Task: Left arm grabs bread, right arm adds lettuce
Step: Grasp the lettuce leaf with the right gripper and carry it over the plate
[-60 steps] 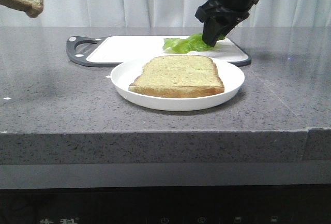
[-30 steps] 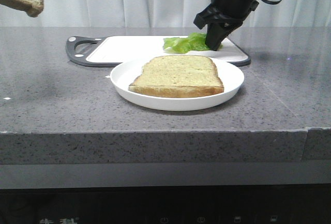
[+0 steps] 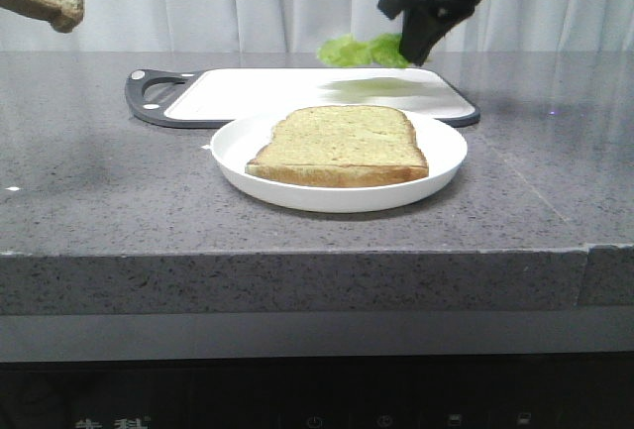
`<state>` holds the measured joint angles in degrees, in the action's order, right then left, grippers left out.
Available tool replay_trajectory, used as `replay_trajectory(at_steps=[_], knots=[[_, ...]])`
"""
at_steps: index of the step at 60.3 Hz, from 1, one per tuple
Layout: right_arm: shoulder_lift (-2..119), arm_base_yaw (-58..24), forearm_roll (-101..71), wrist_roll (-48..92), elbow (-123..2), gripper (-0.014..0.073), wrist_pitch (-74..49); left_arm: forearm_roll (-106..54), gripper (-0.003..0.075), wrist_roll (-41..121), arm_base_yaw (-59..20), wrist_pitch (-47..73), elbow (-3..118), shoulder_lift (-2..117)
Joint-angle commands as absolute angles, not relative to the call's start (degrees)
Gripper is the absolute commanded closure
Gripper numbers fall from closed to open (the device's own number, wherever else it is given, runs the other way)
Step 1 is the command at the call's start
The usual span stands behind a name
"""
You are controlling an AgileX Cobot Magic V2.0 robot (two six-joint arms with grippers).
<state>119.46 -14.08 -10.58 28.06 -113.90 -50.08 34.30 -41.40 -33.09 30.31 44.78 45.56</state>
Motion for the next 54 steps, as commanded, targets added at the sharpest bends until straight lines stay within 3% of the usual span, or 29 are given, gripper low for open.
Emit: replay_trajectory(at_steps=[1, 21, 40, 54], knots=[[114.3, -13.8, -10.8, 27.8, -115.8, 0.0654, -48.1, 35.7, 0.0741, -42.1, -33.1, 26.0, 46.4, 45.1], [108.4, -13.8, -10.9, 27.8, -114.1, 0.0654, -52.3, 35.7, 0.0741, -42.1, -33.1, 26.0, 46.4, 45.1], [88.5, -15.0, -21.0, 36.5, -88.6, 0.0654, -40.3, 35.7, 0.0741, -42.1, -33.1, 26.0, 46.4, 45.1], [82.9, -20.1, -21.6, 37.2, -75.3, 0.0654, -34.2, 35.7, 0.0741, -42.1, -33.1, 26.0, 46.4, 45.2]])
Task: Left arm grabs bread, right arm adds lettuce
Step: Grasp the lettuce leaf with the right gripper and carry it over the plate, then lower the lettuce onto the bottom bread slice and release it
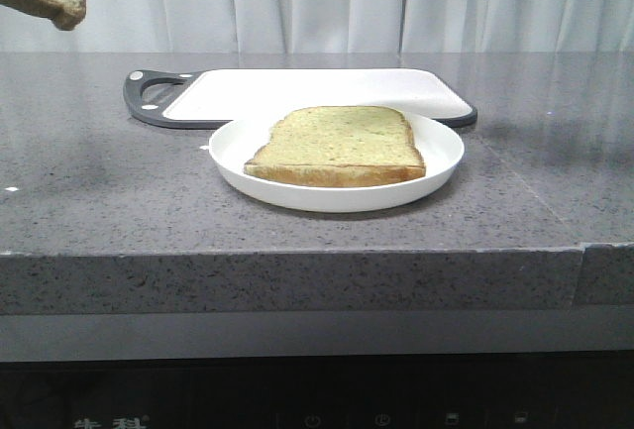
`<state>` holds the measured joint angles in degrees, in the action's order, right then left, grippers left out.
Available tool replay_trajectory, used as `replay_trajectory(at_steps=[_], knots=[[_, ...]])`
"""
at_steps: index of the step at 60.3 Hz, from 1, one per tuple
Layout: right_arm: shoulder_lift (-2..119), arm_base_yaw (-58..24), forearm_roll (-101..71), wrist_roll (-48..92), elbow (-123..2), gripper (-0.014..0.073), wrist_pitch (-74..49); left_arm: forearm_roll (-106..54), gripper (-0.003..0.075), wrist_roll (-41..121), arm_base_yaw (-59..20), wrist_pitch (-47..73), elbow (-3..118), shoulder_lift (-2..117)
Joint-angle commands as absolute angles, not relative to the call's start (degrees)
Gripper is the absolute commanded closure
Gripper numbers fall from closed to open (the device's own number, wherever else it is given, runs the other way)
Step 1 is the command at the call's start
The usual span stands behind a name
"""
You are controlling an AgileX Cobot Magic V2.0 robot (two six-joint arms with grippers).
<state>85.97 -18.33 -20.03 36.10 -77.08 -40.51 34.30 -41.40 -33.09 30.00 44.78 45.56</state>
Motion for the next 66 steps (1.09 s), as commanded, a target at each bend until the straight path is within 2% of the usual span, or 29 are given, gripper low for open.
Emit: replay_trajectory(at_steps=[1, 12, 54, 61, 66], knots=[[83.0, -20.5, -21.6, 37.2, -74.9, 0.0654, -34.0, 35.7, 0.0741, -42.1, -33.1, 26.0, 46.4, 45.2], [83.9, -24.1, -21.8, 36.9, -70.9, 0.0654, -33.2, 35.7, 0.0741, -42.1, -33.1, 26.0, 46.4, 45.2], [88.6, -24.0, -19.3, 36.4, -68.3, 0.0648, -32.0, 35.7, 0.0741, -42.1, -33.1, 26.0, 46.4, 45.2], [88.6, -23.9, -19.2, 36.4, -68.3, 0.0585, -32.0, 35.7, 0.0741, -42.1, -33.1, 26.0, 46.4, 45.2], [88.6, -23.9, -19.1, 36.4, -68.3, 0.0493, -32.0, 35.7, 0.0741, -42.1, -33.1, 26.0, 46.4, 45.2]])
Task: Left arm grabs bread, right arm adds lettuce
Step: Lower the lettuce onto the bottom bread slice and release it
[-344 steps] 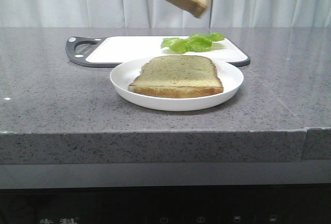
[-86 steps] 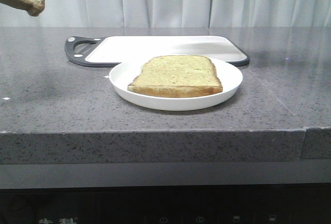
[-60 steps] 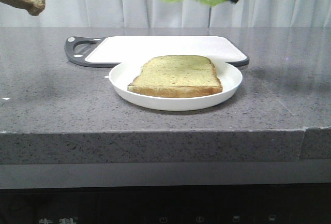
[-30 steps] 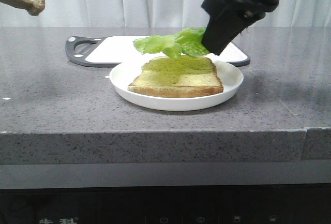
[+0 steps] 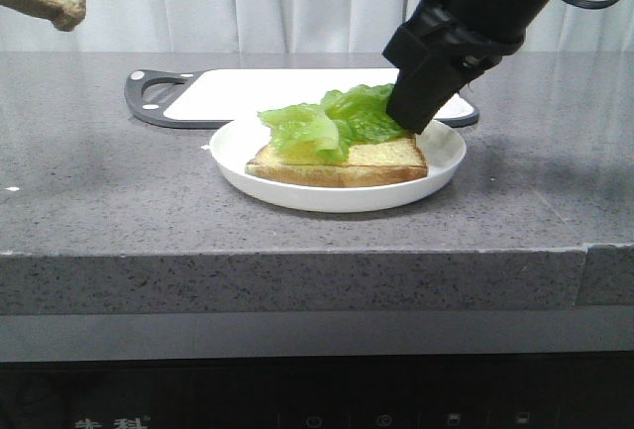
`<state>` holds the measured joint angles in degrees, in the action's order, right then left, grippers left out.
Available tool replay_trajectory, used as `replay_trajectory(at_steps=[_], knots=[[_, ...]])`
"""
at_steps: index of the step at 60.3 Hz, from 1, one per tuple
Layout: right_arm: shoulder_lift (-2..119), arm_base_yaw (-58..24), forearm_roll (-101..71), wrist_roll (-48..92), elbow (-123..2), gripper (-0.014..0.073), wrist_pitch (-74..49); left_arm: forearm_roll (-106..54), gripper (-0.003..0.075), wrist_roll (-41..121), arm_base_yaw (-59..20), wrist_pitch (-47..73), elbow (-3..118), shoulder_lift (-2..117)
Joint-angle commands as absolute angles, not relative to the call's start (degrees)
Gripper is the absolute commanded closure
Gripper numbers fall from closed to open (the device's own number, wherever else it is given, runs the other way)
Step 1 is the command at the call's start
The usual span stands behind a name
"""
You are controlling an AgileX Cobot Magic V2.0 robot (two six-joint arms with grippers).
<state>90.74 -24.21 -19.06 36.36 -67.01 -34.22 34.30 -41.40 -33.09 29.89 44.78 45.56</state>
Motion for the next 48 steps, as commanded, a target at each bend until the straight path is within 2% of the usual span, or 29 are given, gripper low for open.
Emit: replay_trajectory(at_steps=[1, 9, 19, 48], knots=[[88.6, -23.9, -19.1, 36.4, -68.3, 0.0472, -32.0, 35.7, 0.0741, -42.1, -33.1, 26.0, 46.4, 45.2], [88.6, -23.9, -19.1, 36.4, -68.3, 0.0276, -32.1, 35.7, 0.0741, -42.1, -33.1, 26.0, 46.4, 45.2], [87.3, -23.9, -18.7, 36.4, -68.3, 0.0118, -32.4, 35.7, 0.0741, -42.1, -33.1, 26.0, 46.4, 45.2], [77.9, -23.9, -17.7, 32.1, -68.3, 0.0112, -36.1, 35.7, 0.0741, -42.1, -33.1, 26.0, 46.4, 45.2]])
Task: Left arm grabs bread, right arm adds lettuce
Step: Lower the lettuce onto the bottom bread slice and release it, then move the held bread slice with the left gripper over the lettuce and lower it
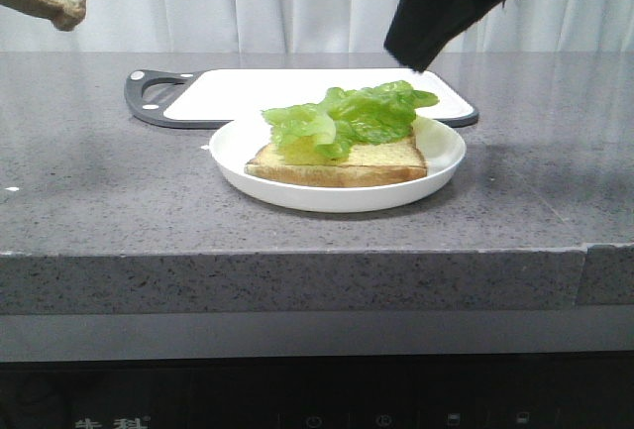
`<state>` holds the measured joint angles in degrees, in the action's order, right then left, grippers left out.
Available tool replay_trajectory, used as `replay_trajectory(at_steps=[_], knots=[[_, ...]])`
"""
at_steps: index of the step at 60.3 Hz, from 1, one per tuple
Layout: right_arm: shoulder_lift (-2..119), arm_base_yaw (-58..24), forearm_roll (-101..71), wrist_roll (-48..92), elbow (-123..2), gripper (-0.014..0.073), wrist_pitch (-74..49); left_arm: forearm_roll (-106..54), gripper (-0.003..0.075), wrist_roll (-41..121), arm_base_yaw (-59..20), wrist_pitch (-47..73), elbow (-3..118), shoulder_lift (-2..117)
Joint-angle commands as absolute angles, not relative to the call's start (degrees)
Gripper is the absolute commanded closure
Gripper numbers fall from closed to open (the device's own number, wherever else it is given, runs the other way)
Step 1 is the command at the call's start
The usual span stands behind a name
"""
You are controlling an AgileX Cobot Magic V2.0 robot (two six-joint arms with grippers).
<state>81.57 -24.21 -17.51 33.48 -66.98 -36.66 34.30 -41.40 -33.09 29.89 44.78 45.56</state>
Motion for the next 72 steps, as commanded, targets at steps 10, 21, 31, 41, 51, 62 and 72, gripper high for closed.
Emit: replay_trajectory(at_steps=[10, 21, 31, 41, 51, 62, 72], knots=[[75.6, -23.9, -17.7, 28.8, -68.0, 0.0264, -38.0, 35.7, 0.0741, -42.1, -33.1, 26.0, 46.4, 45.2], [72.6, -23.9, -17.8, 28.6, -66.7, 0.0611, -37.4, 34.7, 0.0741, -42.1, -33.1, 25.8, 46.4, 45.2], [68.5, -22.8, -17.7, 24.5, -62.7, 0.0654, -34.2, 30.4, 0.0741, -42.1, -33.1, 19.8, 46.4, 45.9], [59.4, -18.7, -17.7, 21.9, -54.7, 0.0654, -28.1, 19.5, 0.0741, -41.6, -33.3, 10.1, 47.5, 50.5], [48.1, -18.1, -17.7, 21.9, -45.6, 0.0654, -18.3, 15.5, 0.0741, -41.6, -35.5, 6.5, 50.3, 55.8], [37.1, -18.1, -17.7, 21.8, -38.0, 0.0654, -13.3, 12.2, 0.074, -41.6, -38.0, 4.8, 52.7, 61.4], [30.3, -18.1, -17.8, 21.8, -34.4, 0.0654, -13.4, 12.1, 0.0741, -40.9, -42.0, 6.1, 55.7, 66.7]])
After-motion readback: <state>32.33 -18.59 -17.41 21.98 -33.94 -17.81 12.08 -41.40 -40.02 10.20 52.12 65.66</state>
